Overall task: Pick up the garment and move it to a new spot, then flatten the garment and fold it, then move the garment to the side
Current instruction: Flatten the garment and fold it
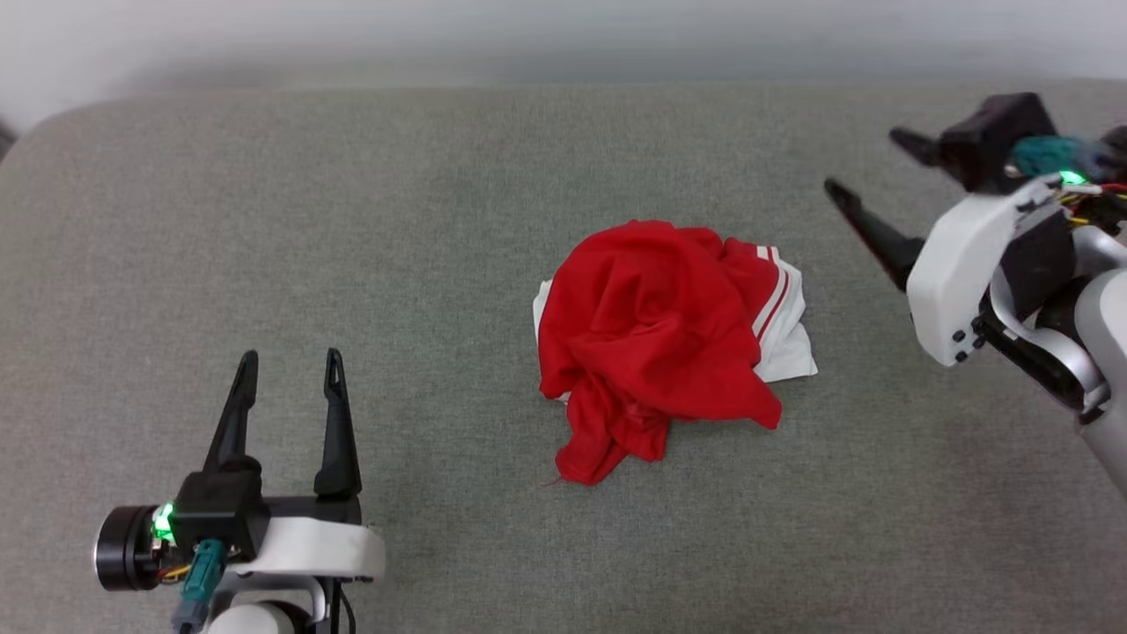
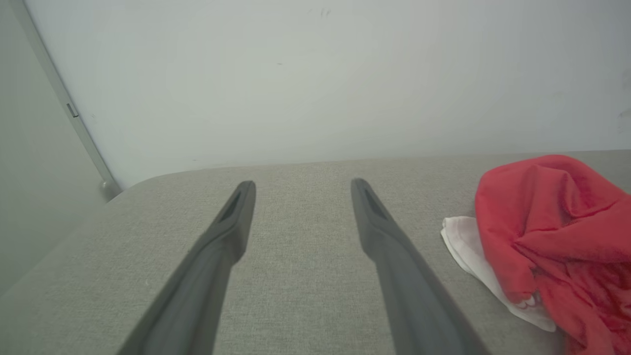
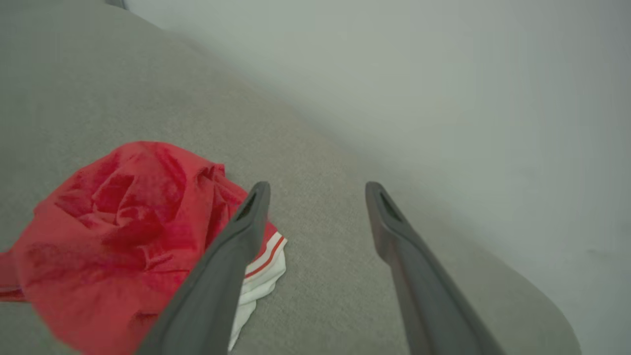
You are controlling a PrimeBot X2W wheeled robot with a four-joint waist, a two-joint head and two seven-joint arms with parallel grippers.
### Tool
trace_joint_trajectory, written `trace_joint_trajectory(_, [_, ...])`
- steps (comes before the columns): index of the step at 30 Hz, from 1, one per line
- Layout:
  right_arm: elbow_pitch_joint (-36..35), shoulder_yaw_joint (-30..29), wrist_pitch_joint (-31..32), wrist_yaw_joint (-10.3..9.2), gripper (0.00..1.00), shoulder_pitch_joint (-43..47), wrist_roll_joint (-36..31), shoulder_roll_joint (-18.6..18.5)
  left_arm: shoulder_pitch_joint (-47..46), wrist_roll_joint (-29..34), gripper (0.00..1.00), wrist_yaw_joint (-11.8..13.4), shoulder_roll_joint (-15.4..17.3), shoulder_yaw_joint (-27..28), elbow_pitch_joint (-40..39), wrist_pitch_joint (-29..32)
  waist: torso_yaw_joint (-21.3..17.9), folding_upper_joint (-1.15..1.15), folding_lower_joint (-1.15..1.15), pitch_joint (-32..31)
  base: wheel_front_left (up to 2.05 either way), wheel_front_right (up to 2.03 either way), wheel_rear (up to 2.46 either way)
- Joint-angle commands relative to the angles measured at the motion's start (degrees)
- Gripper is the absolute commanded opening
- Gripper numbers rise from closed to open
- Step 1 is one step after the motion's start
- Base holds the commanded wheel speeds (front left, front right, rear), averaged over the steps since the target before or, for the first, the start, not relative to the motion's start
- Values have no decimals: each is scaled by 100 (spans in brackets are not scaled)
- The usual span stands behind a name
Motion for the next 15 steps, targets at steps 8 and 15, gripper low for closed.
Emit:
trace_joint_trajectory(8, [-118,1310,2045,-2,100,-862,1451,-689,-534,-108,100,-76,-27,-37,-82,-15,212,0,-1,794,0,0,0])
trace_joint_trajectory(15, [397,1788,2405,-2,100,-1103,1801,-410,-914,-221,100,-38,-37,-124,-137,-15,377,0,-1,1337,0,0,0])
